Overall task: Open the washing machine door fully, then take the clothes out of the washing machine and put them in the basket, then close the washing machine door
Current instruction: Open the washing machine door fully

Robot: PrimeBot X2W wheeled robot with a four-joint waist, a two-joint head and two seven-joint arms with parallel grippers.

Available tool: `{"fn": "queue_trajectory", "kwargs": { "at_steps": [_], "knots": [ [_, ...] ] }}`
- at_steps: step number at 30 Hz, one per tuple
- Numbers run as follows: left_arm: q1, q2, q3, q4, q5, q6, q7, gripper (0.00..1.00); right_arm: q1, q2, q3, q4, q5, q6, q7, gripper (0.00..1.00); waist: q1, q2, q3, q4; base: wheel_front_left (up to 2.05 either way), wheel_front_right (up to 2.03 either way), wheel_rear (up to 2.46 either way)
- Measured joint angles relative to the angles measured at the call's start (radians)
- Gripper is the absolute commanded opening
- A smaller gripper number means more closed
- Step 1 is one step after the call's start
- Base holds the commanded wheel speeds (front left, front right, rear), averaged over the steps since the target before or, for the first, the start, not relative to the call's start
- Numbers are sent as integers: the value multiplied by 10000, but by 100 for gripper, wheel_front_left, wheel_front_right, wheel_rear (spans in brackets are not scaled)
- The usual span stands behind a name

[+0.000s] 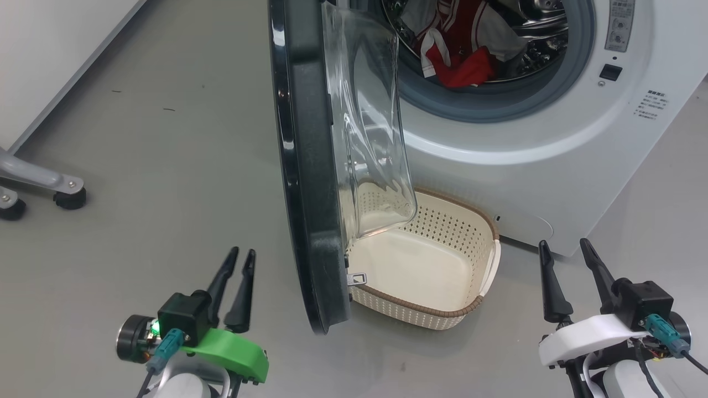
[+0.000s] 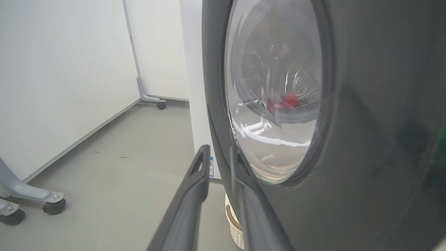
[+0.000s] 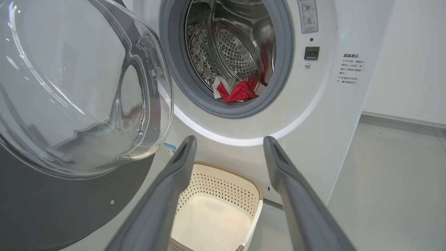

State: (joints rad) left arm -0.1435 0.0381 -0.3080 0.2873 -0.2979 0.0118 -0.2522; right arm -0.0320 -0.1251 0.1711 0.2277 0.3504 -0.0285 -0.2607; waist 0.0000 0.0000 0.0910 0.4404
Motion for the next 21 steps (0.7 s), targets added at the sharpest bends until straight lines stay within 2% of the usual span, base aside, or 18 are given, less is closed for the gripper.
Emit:
{"fn": "queue_trajectory", "kwargs": {
  "at_steps": [8,13,21],
  "knots": [
    [-1,-2,219,-219,-54,4,2,0,5,117,-165,46,-196,115,0,100,0,0,-13,7,0,0,0],
    [-98,-2,784,-1250,-274,23,2,0,13,242,-290,52,-324,207,0,100,0,0,-29,22,0,0,0],
    [-776,-4,874,-3120,105,48,-4,0,35,305,-447,77,-449,322,0,100,0,0,-89,24,0,0,0]
  ]
}}
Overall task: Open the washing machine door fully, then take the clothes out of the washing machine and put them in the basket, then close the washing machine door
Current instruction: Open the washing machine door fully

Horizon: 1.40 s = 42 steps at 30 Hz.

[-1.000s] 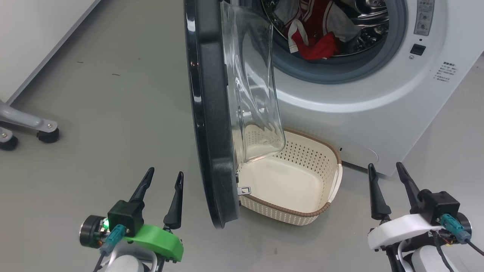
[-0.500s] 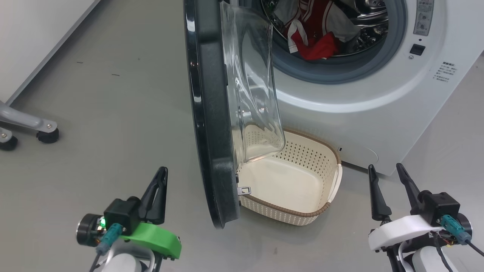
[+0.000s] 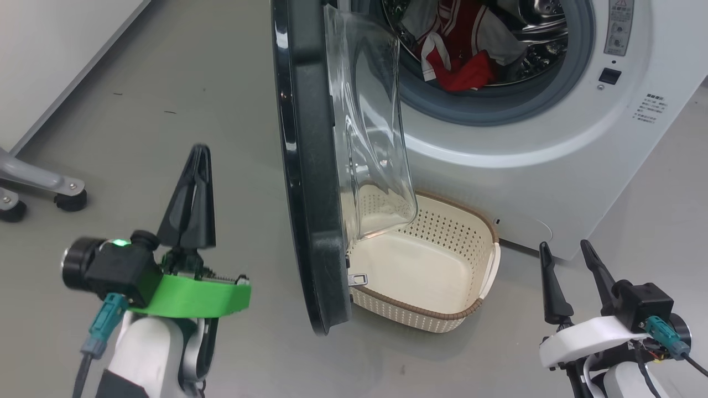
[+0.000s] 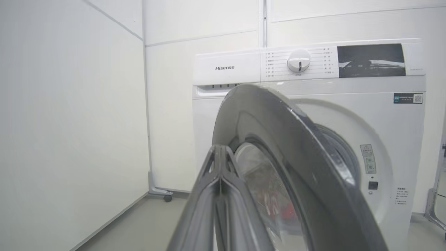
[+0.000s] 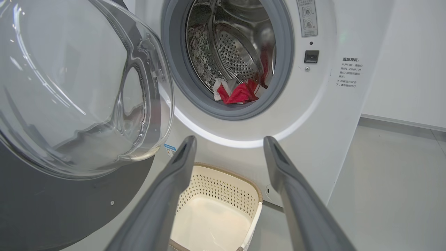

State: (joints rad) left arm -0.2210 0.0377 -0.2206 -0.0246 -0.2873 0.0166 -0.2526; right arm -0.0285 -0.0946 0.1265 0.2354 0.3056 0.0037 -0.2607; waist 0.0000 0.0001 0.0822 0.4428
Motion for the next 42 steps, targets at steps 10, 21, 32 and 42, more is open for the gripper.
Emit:
{"fn": "queue_trajectory", "kwargs": {
  "at_steps": [10,21,32,42],
  "knots": [
    [-360,4,-1051,-1877,320,-408,-52,0,167,155,-84,113,-92,201,0,100,0,0,-175,-46,0,0,0],
    [-38,38,-2830,-2401,244,-978,-31,0,202,278,-161,232,-238,387,0,100,0,0,-330,-226,0,0,0],
    [925,234,-3963,-1971,-36,-1187,1041,0,288,347,-198,309,-368,476,0,100,0,0,-298,-481,0,0,0],
    [1623,543,-3944,-1149,-499,-1187,1739,0,284,389,-284,320,-529,564,0,100,0,0,-70,-709,0,0,0]
  ]
}}
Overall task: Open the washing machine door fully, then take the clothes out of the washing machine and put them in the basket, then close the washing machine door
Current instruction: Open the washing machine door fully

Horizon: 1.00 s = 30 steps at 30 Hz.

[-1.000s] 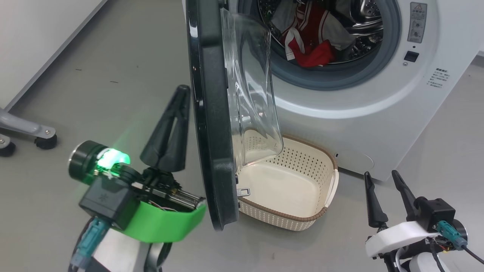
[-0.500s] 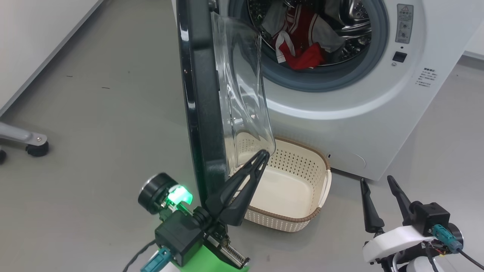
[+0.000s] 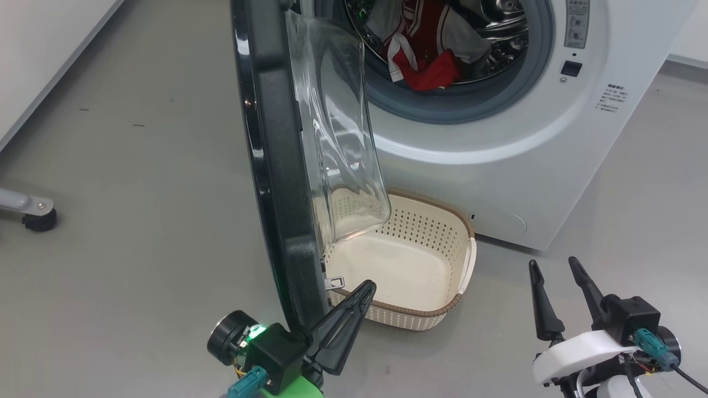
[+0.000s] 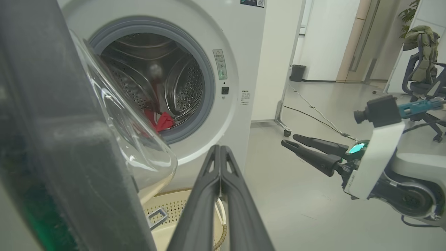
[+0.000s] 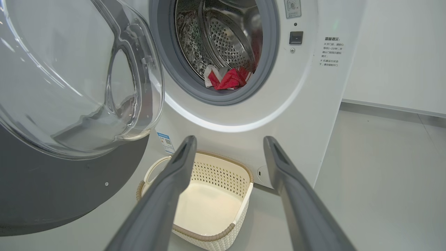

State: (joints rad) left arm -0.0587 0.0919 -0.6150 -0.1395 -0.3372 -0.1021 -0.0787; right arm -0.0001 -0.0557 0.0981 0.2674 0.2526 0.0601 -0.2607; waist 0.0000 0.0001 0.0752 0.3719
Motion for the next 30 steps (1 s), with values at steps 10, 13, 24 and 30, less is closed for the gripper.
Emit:
{"fn": "queue_trajectory", "kwargs": {
  "at_steps": [10,13,24,30],
  "knots": [
    [63,12,646,646,-121,314,86,0,-7,8,-132,-6,-88,4,0,100,0,0,126,-54,0,0,0],
    [64,17,731,750,-121,372,86,0,-10,25,-161,-10,-90,6,0,100,0,0,157,-58,0,0,0],
    [65,-29,901,1223,-184,577,84,0,-16,69,-261,-13,-136,96,0,100,0,-1,223,-33,0,0,0],
    [67,-71,999,1398,-222,719,69,0,-32,75,-320,-13,-150,109,0,100,0,0,259,0,0,0,0]
  ]
}}
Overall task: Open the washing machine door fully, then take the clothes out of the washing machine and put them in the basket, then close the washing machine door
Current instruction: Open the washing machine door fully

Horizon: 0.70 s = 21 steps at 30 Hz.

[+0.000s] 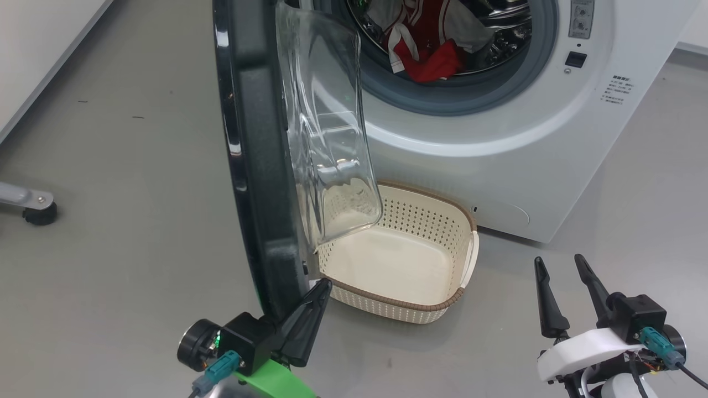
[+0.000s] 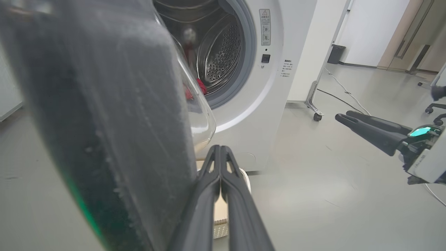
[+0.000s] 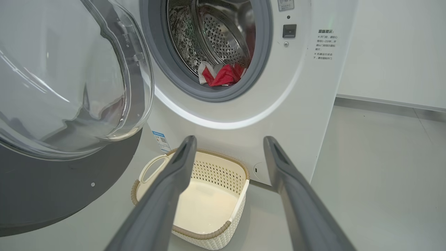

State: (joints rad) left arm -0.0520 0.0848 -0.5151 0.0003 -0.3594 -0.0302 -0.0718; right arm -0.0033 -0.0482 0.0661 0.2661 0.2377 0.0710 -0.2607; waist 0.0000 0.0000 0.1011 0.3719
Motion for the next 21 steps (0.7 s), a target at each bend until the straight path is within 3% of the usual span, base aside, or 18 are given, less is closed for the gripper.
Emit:
{"fn": "queue_trajectory", "kwargs": {
  "at_steps": [21],
  "knots": [
    [3,8,1505,681,-276,878,-625,0,-43,31,-169,2,-33,100,0,100,0,0,35,260,0,0,0]
  ]
}}
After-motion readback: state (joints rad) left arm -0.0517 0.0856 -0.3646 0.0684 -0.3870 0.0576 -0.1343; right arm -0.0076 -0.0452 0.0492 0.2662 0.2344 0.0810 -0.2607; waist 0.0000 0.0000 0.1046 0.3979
